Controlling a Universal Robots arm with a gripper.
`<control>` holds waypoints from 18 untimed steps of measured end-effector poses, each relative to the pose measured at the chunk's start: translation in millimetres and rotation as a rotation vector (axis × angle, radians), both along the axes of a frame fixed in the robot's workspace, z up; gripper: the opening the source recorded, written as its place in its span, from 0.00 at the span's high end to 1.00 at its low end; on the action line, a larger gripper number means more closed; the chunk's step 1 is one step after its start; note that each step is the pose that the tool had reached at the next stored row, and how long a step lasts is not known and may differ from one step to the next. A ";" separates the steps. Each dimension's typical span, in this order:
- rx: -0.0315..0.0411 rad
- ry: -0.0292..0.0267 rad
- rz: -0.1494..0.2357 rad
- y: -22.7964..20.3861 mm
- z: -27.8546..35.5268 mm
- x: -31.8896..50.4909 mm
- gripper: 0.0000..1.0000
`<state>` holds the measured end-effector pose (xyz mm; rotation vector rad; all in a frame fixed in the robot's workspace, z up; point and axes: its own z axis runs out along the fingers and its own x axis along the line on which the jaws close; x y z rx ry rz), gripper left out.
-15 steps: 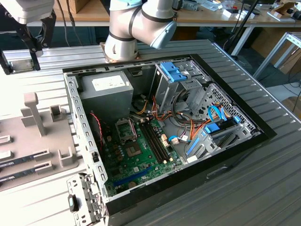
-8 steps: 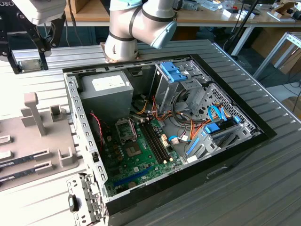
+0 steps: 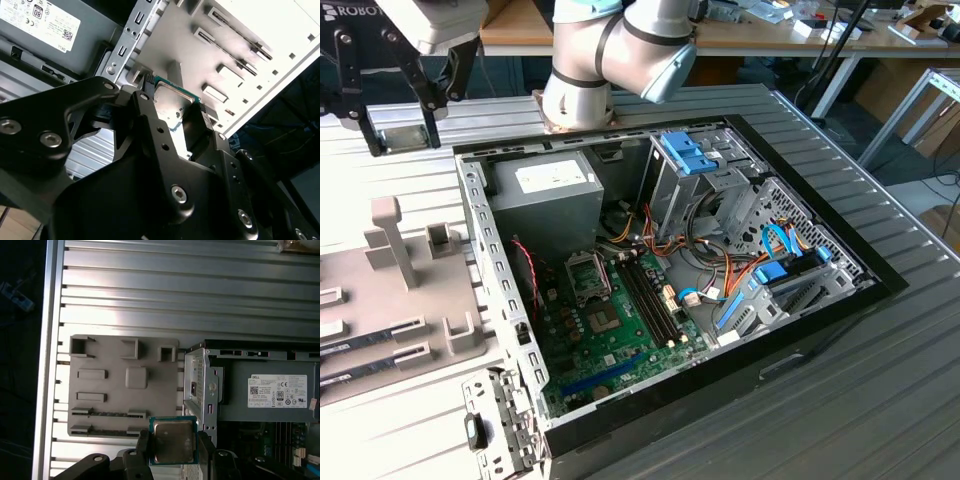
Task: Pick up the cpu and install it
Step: 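Pick up the cpu and move it towards the insertion slot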
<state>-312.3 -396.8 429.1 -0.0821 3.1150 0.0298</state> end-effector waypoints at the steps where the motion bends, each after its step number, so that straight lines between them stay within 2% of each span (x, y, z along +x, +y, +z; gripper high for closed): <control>1: 0.0000 0.0001 0.000 0.0 -0.1 1.3 0.53; 18: 0.0001 0.0000 0.000 0.0 -2.1 25.1 0.53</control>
